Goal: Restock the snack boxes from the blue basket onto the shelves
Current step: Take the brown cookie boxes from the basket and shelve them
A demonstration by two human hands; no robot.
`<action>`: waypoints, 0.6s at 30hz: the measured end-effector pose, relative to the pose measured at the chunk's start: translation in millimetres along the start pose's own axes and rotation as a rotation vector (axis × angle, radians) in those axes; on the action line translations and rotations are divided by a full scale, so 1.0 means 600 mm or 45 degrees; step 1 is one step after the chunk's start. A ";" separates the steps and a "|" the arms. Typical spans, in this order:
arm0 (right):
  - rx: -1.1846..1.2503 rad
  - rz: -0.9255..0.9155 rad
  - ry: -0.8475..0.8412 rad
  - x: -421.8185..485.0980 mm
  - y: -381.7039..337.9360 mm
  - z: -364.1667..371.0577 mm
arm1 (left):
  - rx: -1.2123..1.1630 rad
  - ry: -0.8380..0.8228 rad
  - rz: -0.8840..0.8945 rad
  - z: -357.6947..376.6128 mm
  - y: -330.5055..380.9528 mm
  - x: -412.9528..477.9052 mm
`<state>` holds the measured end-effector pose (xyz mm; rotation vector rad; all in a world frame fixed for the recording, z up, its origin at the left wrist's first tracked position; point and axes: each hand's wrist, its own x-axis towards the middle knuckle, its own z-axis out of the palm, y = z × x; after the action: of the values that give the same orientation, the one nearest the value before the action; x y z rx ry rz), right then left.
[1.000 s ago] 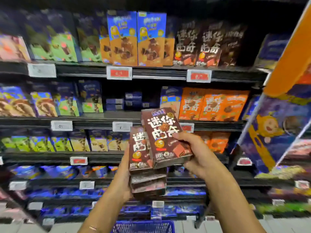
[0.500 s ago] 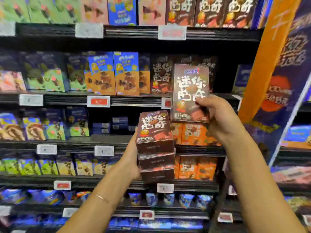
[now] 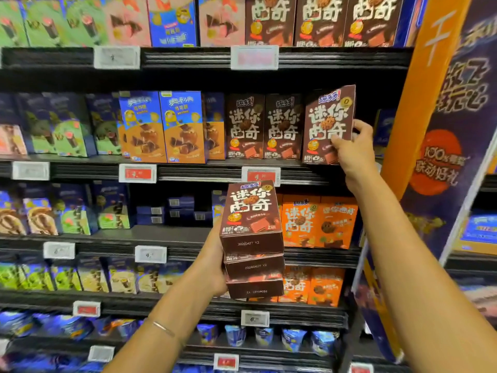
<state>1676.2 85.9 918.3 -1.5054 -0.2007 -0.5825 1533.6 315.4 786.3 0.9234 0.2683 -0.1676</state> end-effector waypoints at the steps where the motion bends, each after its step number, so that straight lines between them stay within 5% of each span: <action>1: -0.037 0.009 0.005 0.008 0.005 -0.003 | 0.008 -0.010 0.004 0.001 0.002 0.001; 8: -0.522 0.020 0.115 0.042 0.014 -0.001 | 0.030 -0.053 0.003 0.002 0.015 0.013; 18: -0.770 0.109 0.129 0.050 0.018 0.023 | 0.107 -0.131 0.039 0.003 0.031 0.007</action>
<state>1709.9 91.9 923.8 -2.0480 0.1341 -0.6841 1542.8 325.0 799.9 0.9983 0.1526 -0.1983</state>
